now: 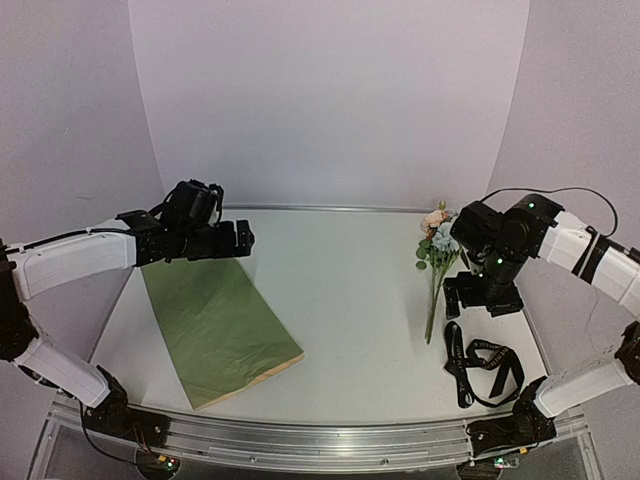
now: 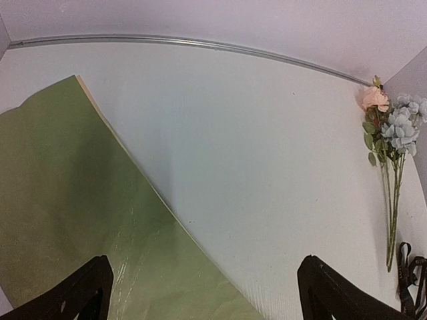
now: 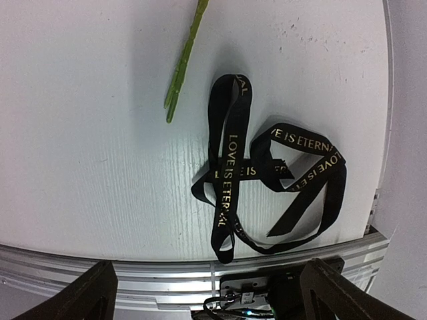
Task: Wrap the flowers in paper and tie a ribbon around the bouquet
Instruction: Move the folded wrapping paper to the center of the board.
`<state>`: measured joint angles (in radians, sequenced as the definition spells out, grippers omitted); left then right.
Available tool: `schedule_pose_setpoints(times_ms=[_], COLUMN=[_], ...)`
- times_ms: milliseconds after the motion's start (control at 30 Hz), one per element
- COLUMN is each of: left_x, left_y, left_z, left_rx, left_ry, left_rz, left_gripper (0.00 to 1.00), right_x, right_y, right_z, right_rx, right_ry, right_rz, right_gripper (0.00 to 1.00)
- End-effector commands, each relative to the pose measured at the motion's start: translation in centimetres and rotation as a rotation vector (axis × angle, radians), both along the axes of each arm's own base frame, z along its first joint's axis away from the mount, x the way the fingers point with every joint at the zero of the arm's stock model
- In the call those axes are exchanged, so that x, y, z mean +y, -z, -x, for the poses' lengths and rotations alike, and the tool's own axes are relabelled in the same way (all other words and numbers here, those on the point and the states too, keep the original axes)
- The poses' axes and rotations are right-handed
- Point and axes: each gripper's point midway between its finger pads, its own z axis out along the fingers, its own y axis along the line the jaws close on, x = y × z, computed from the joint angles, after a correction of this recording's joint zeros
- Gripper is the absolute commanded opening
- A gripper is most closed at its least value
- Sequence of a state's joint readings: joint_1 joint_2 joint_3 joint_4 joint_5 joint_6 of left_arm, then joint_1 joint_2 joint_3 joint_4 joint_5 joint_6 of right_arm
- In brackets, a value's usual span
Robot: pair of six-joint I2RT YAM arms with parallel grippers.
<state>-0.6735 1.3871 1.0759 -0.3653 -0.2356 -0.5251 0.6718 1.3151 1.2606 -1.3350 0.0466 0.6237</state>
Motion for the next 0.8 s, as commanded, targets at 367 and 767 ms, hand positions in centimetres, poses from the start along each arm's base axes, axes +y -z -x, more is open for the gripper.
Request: schedule_pose_setpoints(times_ms=[367,767], left_x=[-6.4,-9.6], left_y=[8.5,14.3], left_z=[12.8,18.2], left_rx=[0.15,0.182], left_ry=[0.166,0.31], left_rz=[-0.187,-0.468], left_gripper=[0.99,0.8], right_x=[-0.1,0.7], right_y=[1.8,2.8], right_z=[1.9,1.9], right_rx=[0.075,0.051], right_ry=[0.004,-0.028], right_rz=[0.038,0.062], right_gripper=[0.98,0.98])
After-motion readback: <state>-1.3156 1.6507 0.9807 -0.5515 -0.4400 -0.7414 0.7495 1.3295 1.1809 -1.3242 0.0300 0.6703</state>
